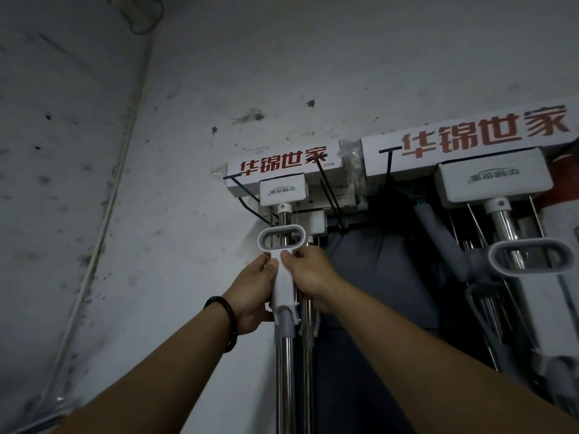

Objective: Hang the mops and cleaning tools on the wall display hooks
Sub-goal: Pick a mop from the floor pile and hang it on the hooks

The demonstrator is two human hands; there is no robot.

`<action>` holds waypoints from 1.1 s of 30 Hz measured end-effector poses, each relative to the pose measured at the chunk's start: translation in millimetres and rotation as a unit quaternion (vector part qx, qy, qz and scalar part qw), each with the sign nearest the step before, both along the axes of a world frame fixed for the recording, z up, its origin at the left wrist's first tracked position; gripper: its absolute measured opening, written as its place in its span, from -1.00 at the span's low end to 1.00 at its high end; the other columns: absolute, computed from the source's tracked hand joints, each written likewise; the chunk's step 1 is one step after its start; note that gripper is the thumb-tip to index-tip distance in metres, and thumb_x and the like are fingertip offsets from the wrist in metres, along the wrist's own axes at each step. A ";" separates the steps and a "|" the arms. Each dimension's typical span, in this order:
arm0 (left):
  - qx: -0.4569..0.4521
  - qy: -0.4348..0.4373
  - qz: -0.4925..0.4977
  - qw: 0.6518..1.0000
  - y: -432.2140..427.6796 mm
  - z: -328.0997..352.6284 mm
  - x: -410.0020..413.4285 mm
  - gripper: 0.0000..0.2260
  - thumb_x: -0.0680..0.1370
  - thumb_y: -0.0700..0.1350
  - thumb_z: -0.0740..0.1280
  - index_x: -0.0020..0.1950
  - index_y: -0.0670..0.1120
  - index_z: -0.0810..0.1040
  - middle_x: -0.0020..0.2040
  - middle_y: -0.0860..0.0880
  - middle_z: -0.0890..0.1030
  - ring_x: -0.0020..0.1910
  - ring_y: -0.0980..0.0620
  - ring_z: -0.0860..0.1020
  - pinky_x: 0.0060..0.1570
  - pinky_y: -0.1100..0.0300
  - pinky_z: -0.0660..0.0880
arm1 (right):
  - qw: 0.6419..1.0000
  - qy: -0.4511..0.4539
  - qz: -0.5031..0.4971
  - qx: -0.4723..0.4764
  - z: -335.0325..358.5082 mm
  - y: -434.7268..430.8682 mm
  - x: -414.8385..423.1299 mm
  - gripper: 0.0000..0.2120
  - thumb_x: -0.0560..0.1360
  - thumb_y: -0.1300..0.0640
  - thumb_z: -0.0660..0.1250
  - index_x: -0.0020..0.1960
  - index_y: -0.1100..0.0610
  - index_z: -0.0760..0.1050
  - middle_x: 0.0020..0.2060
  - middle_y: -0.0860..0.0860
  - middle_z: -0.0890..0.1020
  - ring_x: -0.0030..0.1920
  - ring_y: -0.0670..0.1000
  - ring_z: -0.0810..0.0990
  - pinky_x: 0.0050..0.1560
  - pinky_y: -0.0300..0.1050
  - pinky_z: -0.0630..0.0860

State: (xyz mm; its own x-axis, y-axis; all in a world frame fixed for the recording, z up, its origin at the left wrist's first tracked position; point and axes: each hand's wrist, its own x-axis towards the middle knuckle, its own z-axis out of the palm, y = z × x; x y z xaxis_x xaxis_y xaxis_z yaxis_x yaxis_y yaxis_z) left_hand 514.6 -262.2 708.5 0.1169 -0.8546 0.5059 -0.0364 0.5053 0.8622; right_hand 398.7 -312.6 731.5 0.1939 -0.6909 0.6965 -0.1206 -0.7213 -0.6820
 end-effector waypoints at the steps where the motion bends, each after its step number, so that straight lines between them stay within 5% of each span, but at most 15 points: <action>1: -0.002 -0.001 -0.001 1.000 -3.1 0.9 -1.5 -0.76 0.75 0.06 0.10 0.29 0.17 0.54 0.18 -0.08 0.70 0.19 -0.21 0.67 0.16 -0.41 0.55 | 1.000 -0.001 -0.004 0.001 1.0 -5.2 -0.1 -0.68 0.50 -0.15 0.30 -0.05 0.08 0.64 -0.13 0.14 0.75 -0.06 0.21 0.75 0.05 0.38 0.66; 16: -0.023 -0.007 -0.009 1.000 -26.6 -12.7 -11.7 -0.76 0.76 0.02 0.07 0.10 0.18 0.53 0.20 -0.11 0.67 0.23 -0.21 0.63 0.16 -0.29 0.60 | 0.999 -0.003 -0.044 -0.005 -9.6 -27.7 -4.9 -0.75 0.62 -0.07 0.32 0.08 0.09 0.64 -0.03 0.08 0.71 -0.03 0.10 0.72 0.09 0.11 0.68; 22: 0.005 -0.028 -0.032 0.999 -37.6 -35.5 3.9 -0.73 0.75 0.04 0.11 0.32 -0.01 0.51 0.22 -0.17 0.68 0.22 -0.30 0.64 0.20 -0.38 0.55 | 0.998 0.028 0.008 0.056 -30.4 -29.8 -5.3 -0.88 0.63 -0.04 0.31 0.08 -0.03 0.56 0.02 0.12 0.73 0.07 0.20 0.73 0.18 0.27 0.65; 28: -0.004 -0.032 0.000 0.999 -35.8 -35.8 3.0 -0.73 0.75 0.02 0.13 0.35 0.00 0.53 0.21 -0.13 0.69 0.21 -0.23 0.66 0.20 -0.30 0.59 | 0.998 0.004 -0.008 0.062 -33.6 -27.1 -1.3 -0.80 0.66 -0.03 0.29 0.17 0.05 0.57 0.04 0.10 0.71 0.06 0.16 0.71 0.21 0.19 0.64; 33: -0.004 -0.031 0.041 0.999 -20.4 -47.2 4.9 -0.75 0.72 0.05 0.20 0.30 0.05 0.59 0.13 0.00 0.74 0.12 -0.11 0.71 0.08 -0.05 0.68 | 0.996 0.021 -0.086 0.020 -58.1 -6.8 2.9 -0.65 0.64 -0.03 0.32 0.34 0.13 0.45 0.20 0.07 0.64 0.14 0.09 0.67 0.10 0.00 0.65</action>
State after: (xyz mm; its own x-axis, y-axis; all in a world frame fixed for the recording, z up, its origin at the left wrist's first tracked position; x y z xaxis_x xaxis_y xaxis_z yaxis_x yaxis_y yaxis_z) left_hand 519.5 -282.5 661.3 0.1542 -0.8390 0.5218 -0.1305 0.5062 0.8525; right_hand 401.6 -319.3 673.4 0.0991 -0.7430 0.6619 -0.2681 -0.6605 -0.7013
